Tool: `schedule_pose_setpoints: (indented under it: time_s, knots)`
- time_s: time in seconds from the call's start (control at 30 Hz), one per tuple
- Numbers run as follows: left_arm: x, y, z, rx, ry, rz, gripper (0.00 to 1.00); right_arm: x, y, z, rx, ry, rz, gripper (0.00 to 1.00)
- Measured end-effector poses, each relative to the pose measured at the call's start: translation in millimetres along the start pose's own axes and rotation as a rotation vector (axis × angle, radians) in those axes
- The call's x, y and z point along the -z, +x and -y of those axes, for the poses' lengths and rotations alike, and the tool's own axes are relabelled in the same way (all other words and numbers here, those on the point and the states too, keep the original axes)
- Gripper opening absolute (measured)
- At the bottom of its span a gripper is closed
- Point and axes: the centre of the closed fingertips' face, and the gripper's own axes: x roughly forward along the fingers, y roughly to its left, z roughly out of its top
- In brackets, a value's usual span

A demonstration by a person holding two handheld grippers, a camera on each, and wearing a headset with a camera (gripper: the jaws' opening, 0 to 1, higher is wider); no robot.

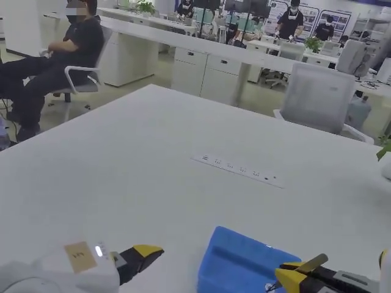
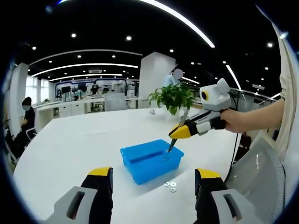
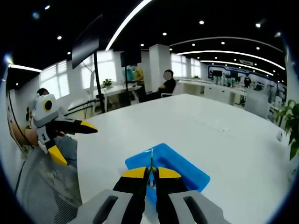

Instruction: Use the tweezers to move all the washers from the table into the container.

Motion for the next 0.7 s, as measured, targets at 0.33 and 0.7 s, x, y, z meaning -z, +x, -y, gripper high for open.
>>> schedule_pose_setpoints:
  time_s: [0.33,0.7]
  knots:
    - [0.7,-0.2,-0.4,0.0,0.0,-0.003,0.71,13.2,15.4,22.1,0.007,0.1,-0.034,0.03]
    - [1.7,0.0,0.4,0.004,0.006,-0.008,0.69,25.1,32.1,33.8,-0.009,0.135,-0.084,0.03]
